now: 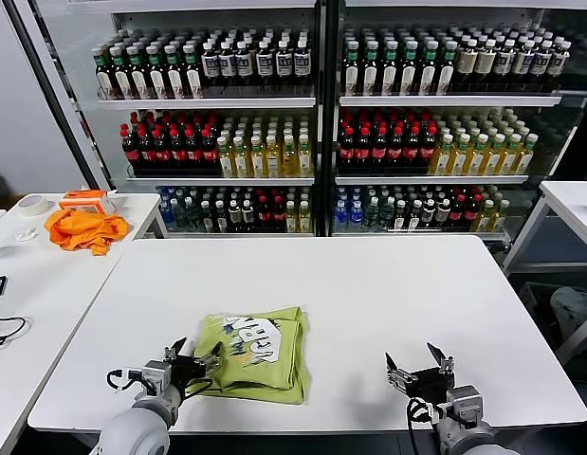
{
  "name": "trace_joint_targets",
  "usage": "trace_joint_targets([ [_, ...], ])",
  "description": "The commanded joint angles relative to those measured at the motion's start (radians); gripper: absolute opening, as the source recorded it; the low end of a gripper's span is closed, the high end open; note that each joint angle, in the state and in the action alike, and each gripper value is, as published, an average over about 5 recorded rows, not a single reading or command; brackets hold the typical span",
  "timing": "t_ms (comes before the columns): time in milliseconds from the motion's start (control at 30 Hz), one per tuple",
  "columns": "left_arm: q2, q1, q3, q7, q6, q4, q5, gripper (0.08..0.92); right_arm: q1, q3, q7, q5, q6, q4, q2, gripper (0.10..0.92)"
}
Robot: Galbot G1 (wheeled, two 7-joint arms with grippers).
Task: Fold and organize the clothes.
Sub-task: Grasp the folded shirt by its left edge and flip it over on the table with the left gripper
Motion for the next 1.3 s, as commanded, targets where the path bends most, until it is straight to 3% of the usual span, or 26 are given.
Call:
trace_joint_targets([
  [33, 0.001, 0.023, -0.005, 0.000, -0.029, 0.025, -0.093, 0.675, 0.001, -0.002, 0.000, 0.001, 0.002, -0.003, -0.001, 0.823],
  [300, -0.024, 0.025, 0.004, 0.040, -0.050, 0.020, -0.155, 0.433, -0.003, 0.001, 0.000, 0.000, 0.002, 0.000, 0.001, 0.823],
  [433, -0.030, 0.016, 0.000, 0.039, -0.027, 0.017, 0.002, 0.311, -0.006, 0.002, -0.001, -0.003, 0.002, 0.002, 0.001, 0.823],
  [533, -0.011, 0.016, -0.028, 0.026, 0.020, -0.026, 0.150, 0.225, -0.009, 0.005, -0.005, -0.006, 0.002, 0.004, 0.001, 0.823],
  [667, 0.046, 0.022, -0.126, -0.011, 0.084, -0.115, 0.146, 0.126, -0.003, 0.002, -0.007, -0.007, 0.002, -0.001, -0.001, 0.823],
  [767, 0.102, 0.039, -0.226, -0.018, 0.095, -0.138, 0.181, 0.098, 0.007, -0.004, -0.008, -0.007, 0.003, -0.009, 0.000, 0.823],
  [1067, 0.262, 0.088, -0.494, 0.038, 0.095, -0.050, 0.363, 0.097, 0.013, -0.010, -0.010, -0.007, 0.003, -0.013, 0.004, 0.823],
  [1167, 0.242, 0.091, -0.463, 0.042, 0.095, -0.112, 0.350, 0.097, 0.008, -0.006, -0.010, -0.009, 0.003, -0.009, 0.006, 0.823],
  [1300, 0.154, 0.055, -0.255, 0.021, 0.096, -0.244, 0.295, 0.097, 0.000, -0.005, -0.010, -0.014, 0.003, -0.003, 0.006, 0.823],
])
